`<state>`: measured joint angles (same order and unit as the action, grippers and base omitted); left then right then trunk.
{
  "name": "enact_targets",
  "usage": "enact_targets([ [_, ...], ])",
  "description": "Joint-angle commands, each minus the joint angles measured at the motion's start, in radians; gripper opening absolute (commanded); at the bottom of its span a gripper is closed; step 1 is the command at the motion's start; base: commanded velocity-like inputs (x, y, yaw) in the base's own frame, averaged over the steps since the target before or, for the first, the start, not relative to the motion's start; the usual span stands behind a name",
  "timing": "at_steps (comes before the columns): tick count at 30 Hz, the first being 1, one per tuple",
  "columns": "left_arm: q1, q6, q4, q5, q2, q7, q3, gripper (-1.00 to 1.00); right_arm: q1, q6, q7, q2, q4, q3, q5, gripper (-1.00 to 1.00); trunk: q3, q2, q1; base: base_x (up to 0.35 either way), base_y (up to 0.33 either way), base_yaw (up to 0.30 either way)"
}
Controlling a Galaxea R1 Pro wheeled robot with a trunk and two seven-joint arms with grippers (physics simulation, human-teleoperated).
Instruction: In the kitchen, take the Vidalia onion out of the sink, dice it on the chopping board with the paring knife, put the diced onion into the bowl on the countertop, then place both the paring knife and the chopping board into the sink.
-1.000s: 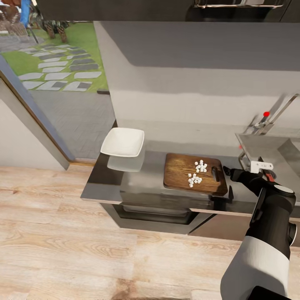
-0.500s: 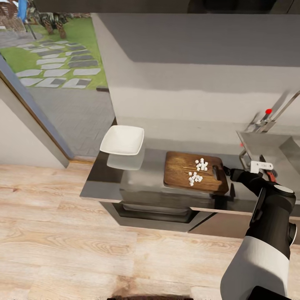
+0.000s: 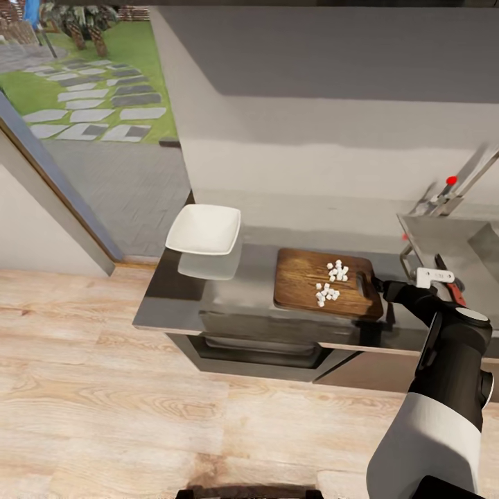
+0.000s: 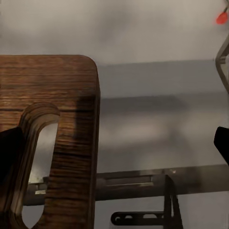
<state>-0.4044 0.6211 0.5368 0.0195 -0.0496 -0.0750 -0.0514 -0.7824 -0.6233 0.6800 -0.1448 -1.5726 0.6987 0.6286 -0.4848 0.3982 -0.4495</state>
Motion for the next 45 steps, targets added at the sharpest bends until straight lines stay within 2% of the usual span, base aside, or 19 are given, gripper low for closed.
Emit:
enact_targets([
  [1,-0.001,0.000,0.002,0.002,-0.001,-0.008,-0.005,1.00,-0.002,-0.001,0.010,-0.001,-0.001,0.002,0.010,1.00,-0.003,0.002,-0.001,0.000,0.020,0.000],
  [37,-0.001,-0.001,0.002,0.003,-0.001,-0.008,-0.005,1.00,-0.002,-0.001,0.010,-0.005,-0.001,0.002,0.011,1.00,-0.025,0.002,-0.001,0.010,0.001,0.000],
  [45,-0.001,-0.001,0.002,0.003,-0.001,-0.008,-0.005,1.00,-0.002,-0.001,0.011,-0.008,-0.001,0.001,0.045,1.00,-0.025,0.002,-0.001,0.000,0.000,0.000],
])
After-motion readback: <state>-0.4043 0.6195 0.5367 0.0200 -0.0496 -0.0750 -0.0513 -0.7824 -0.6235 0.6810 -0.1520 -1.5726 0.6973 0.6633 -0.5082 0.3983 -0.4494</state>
